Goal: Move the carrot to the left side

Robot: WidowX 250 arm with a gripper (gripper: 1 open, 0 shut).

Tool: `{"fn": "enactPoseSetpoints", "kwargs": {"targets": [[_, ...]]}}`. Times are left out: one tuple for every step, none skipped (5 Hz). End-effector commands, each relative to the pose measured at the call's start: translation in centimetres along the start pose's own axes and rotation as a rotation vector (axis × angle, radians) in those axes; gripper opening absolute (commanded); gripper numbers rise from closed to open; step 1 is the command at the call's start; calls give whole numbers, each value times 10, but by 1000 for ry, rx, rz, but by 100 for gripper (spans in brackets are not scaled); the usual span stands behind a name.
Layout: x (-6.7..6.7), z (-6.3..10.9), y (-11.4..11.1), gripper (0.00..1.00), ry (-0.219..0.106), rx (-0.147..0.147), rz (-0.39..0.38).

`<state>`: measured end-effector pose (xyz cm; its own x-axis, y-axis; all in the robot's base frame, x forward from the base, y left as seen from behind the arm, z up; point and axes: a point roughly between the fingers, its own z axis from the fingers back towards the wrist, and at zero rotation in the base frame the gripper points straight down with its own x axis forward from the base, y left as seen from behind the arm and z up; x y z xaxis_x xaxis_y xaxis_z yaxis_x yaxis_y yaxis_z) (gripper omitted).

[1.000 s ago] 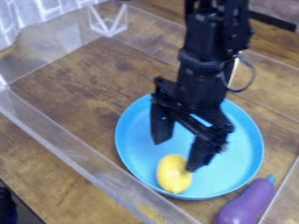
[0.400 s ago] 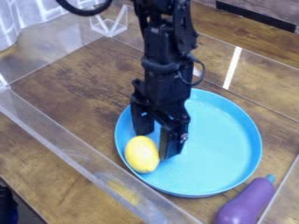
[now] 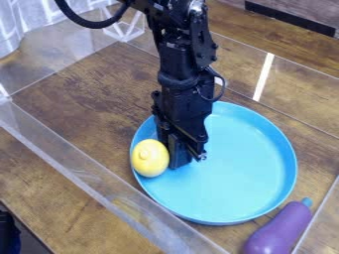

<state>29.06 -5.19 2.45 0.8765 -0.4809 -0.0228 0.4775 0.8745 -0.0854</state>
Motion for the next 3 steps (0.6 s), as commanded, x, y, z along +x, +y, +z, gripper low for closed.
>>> {"fn": "enactPoseSetpoints", "kwargs": {"targets": [[0, 3, -2, 100, -8, 3, -48], [-4, 1, -3, 100, 2, 1, -78], [-11, 0, -5, 100, 11, 0, -102]]}}
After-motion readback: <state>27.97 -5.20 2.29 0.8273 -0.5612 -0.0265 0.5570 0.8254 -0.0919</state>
